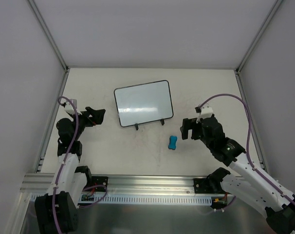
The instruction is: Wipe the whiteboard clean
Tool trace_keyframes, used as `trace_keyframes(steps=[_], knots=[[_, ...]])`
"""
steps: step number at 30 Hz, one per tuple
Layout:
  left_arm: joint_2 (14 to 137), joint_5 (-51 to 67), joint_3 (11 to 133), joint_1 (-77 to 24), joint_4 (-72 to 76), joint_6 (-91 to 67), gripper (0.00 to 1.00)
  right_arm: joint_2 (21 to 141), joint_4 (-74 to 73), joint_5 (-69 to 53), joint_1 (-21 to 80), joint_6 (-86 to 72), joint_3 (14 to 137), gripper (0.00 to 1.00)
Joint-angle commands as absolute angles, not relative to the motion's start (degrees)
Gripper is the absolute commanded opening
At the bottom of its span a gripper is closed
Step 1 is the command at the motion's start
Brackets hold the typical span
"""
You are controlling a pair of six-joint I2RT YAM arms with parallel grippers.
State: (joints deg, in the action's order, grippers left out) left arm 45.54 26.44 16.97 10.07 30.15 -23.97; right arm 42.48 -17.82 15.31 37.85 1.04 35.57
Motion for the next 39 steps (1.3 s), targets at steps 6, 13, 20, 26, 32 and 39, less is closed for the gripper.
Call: trace_keyframes(steps=[6,13,20,26,32,39], knots=[[34.38,20.21,11.35,9.40,19.16,-20.66,0.99,34.11,-10.02,15.28,37.09,3.25,28.13,0.99],[24.97,23.29,6.42,9.40,17.40,-19.86,0.99,32.52,-9.41,19.33,37.09,2.81,24.88,0.99],[18.37,23.73,2.90,9.40,17.49,-22.67,0.99,25.67,-7.65,20.65,37.18,2.02,20.31,0.99],[14.51,23.73,1.76,9.40,16.61,-23.20,0.99,20.92,-8.35,20.92,37.09,1.85,18.20,0.99],[13.97,24.08,1.67,9.40,16.26,-23.20,0.99,22.49,-8.26,21.18,37.18,1.85,18.37,0.99],[15.11,24.26,2.11,9.40,16.26,-22.94,0.99,22.68,-8.09,20.83,37.18,1.93,18.46,0.99]])
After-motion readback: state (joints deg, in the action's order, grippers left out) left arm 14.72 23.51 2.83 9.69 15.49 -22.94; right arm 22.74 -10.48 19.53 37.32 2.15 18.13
